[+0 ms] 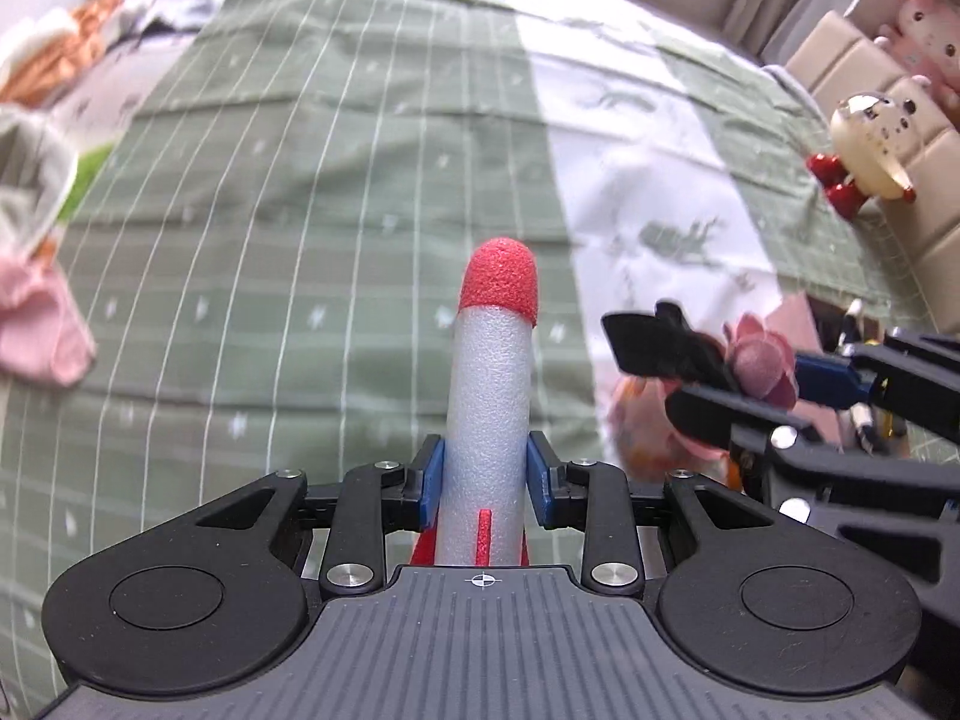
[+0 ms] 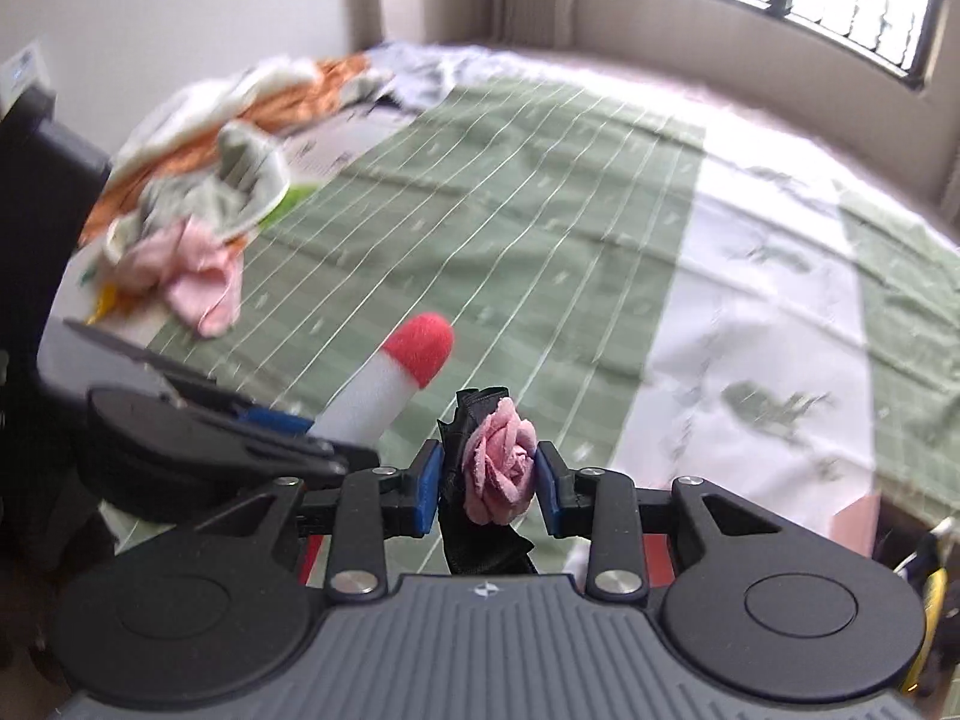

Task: Organize soft objects
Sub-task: 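Carry the foam rocket and black strap to the pink box and lower them in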

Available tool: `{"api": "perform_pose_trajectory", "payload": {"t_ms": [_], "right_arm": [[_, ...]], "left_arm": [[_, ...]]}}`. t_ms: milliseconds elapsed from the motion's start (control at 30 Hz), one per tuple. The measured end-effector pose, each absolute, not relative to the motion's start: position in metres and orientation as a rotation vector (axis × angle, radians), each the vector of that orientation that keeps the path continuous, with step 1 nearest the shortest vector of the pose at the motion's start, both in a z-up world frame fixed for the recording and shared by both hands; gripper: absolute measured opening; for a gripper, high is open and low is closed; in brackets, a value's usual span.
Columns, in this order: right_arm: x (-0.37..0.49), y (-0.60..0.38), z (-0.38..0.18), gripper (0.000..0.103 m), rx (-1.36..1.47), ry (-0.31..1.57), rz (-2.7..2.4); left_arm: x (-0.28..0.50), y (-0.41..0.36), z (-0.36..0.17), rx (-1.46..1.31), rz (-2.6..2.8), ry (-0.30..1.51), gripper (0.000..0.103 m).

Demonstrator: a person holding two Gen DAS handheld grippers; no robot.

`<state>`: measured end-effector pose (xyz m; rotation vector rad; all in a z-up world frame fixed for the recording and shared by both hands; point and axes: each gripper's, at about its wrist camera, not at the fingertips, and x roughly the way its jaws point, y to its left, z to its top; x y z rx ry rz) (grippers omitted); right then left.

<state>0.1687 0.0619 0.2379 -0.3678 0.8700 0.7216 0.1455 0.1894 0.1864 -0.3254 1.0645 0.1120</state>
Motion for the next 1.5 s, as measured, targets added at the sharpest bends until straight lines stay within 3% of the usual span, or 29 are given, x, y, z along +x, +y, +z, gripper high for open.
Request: {"api": "perform_pose_trajectory", "payload": {"t_ms": [433,933,1100,1167,1233,1300,1500], "right_arm": [[0.218,-0.029,0.255,0.032,-0.357,0.810,0.557],[0.272,-0.253,0.224,0.032,-0.244,0.860,0.218],[0.299,-0.302,0.207,0.032,-0.153,0.905,0.191],[0.313,-0.312,0.190,0.035,-0.126,0.945,0.189],[0.323,-0.320,0.171,0.057,-0.096,0.987,0.214],[0.326,-0.324,0.157,0.069,-0.078,0.998,0.230],[0.308,-0.337,0.149,0.071,-0.023,0.991,0.259]], "left_arm": [[0.191,0.117,0.176,-0.252,0.004,1.099,0.033],[0.274,-0.087,0.142,-0.167,-0.244,1.130,0.033],[0.305,-0.122,0.131,-0.370,-0.377,1.086,0.033],[0.324,-0.131,0.113,-0.491,-0.426,1.097,0.033],[0.338,-0.142,0.099,-0.463,-0.431,1.097,0.033],[0.341,-0.147,0.096,-0.380,-0.399,1.092,0.035],[0.313,-0.126,0.125,-0.296,-0.342,1.014,0.032]]}}
